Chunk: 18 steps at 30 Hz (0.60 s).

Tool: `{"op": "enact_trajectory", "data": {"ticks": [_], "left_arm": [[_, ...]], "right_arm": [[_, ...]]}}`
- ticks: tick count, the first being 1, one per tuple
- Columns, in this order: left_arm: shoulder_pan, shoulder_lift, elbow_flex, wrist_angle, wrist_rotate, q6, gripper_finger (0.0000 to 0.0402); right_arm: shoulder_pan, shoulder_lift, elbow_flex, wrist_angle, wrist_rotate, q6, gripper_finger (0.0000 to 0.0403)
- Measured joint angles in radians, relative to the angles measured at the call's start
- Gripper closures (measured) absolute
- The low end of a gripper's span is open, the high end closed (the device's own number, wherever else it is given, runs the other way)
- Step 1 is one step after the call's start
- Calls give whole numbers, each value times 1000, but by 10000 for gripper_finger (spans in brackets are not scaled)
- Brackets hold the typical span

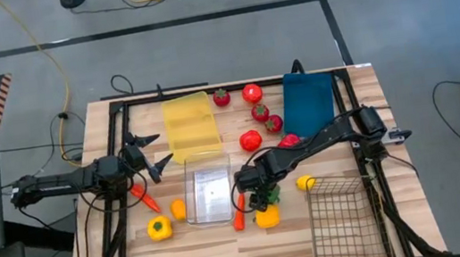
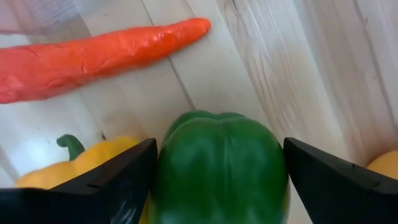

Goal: Sort produce into baskets
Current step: Put the green bell pepper into the blue bin

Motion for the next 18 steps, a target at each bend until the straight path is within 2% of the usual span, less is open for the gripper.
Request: {"op": "enact_trajectory", "data": {"ticks": [7,18], "left_arm": [[0,0,0,0,0,0,13],[0,0,0,0,0,0,13]], "right_arm": [[0,0,0,-9,-3,1,74],[-23,-48,0,-8,-11,0,76]]}}
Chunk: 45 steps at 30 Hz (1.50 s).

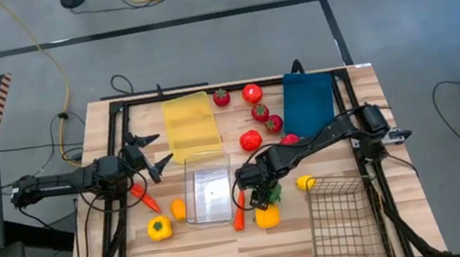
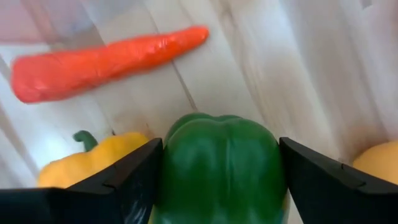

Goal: Sort produce into baskets
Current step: Put the green bell pepper into the blue bin

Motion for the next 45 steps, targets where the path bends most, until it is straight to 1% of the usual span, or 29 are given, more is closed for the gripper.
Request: {"op": "enact_trajectory", "data": {"ticks": [11,13,15,20,24,29,36,40,45], "left_arm": [[0,0,0,0,0,0,13],[0,0,0,0,0,0,13],[0,0,0,0,0,0,13],[0,0,0,0,0,0,13],[0,0,0,0,0,0,13],[0,0,0,0,0,0,13],[0,0,0,0,0,0,13],[0,0,0,0,0,0,13],[0,0,0,0,0,0,13]], "right_arm": [[-31,-198,0,-5,13,-1,76],[-43,-240,0,-14,40,-1,76],[-61,-276,0,-39,97,-6,76],[-148,-351,0,-152,203,-53,76],[-268,-381,0,-253,240,-102,76],[-444,-375,0,-288,251,-211,76],[-677,-306,0,-320,227,-321,76],[-789,-243,0,-318,223,-364,76],[-896,-166,0,-308,216,-391,76]]}}
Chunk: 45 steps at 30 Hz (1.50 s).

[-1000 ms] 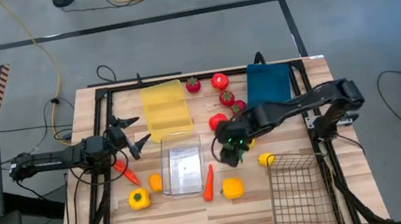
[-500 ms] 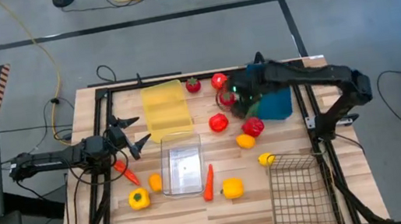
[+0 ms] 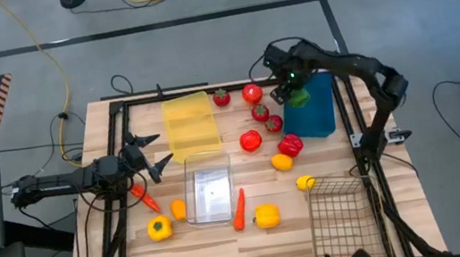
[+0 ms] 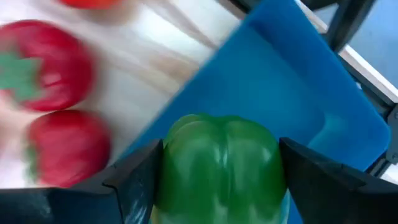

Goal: Sort produce into baskets
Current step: Put the green bell pepper into the blue bin, then put the right yellow bell pepper into the blue bin

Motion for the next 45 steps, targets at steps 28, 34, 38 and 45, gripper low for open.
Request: {"op": "enact_trajectory", "data": {"ticks": [28,34,38,45], "left_arm": [[0,0,0,0,0,5,13],[0,0,0,0,0,5,13],[0,0,0,0,0,5,13],[0,0,0,0,0,5,13]], "right_arm": [[-94,64,0,-2,-49,-81,48],[-84,64,0,2,-80,-132,48],[-80,64,0,2,-81,-133,48],[-81,64,0,1,-78,-159,48]]}}
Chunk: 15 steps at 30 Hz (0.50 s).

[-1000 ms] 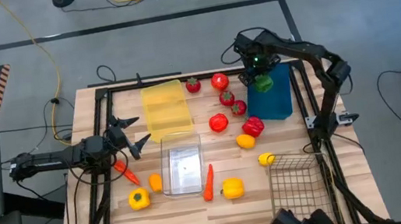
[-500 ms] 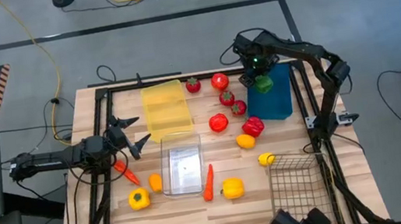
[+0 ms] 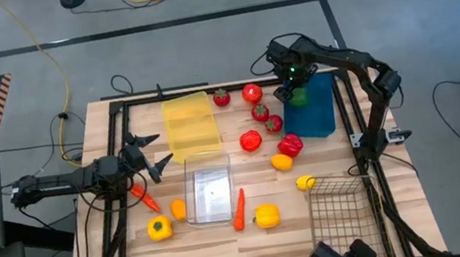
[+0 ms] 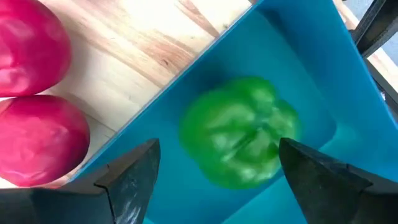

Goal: Sort produce into baskets
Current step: Put the right yellow bell pepper into the blue bin

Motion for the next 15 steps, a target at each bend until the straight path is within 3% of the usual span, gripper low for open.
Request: {"op": "enact_trajectory", "data": {"ticks": [9,15], "left_arm": [[0,0,0,0,0,0,13],[0,0,0,0,0,0,13]], "right_arm": [[-2,-1,4,-23,0,8,48],[3,-3,78,-79,3,8,48]]}}
